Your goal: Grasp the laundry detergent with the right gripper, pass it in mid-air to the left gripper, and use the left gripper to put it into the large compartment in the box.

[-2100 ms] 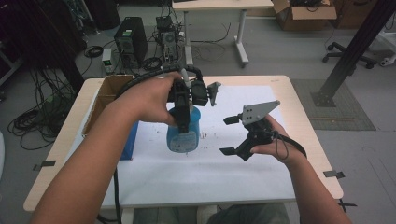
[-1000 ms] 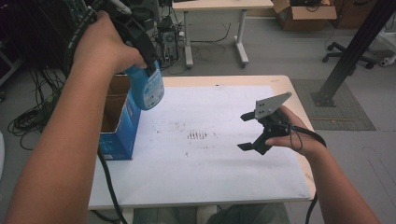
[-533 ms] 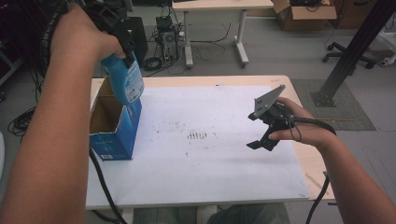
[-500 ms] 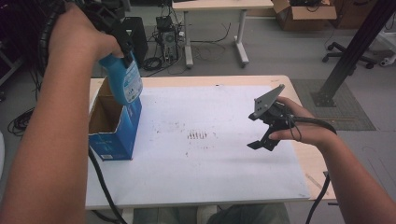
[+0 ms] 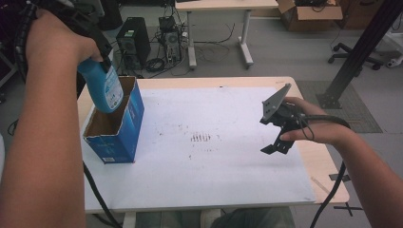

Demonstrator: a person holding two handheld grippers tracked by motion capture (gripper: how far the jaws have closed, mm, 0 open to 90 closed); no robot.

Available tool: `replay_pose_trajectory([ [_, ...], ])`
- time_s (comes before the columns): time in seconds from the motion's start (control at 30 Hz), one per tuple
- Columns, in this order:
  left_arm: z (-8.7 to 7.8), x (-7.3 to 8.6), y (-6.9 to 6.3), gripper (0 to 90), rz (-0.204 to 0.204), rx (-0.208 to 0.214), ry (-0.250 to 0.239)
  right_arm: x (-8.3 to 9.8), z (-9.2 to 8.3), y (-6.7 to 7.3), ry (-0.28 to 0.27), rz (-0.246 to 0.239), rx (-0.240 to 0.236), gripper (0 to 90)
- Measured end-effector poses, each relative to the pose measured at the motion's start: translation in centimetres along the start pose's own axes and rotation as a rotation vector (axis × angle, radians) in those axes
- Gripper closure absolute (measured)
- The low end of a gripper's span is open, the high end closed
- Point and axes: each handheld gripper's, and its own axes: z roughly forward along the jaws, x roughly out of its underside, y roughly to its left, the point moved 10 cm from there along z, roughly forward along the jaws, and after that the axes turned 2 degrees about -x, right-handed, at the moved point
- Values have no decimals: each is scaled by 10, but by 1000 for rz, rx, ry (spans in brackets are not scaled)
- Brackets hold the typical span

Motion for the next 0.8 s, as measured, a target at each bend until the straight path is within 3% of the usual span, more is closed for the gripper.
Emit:
replay_pose_trajectory([
  [0.3, 9, 3, 13, 386, -76, -18, 22, 0, -3, 4, 10, -9, -1, 32],
  [0.57, 18, 5, 17, 386, -127, 10, 35, 2, 2, 4, 15, -6, -7, 33],
  [0.8, 34, 7, 23, 386, -163, 8, 57, 3, 2, 4, 18, -5, -9, 33],
])
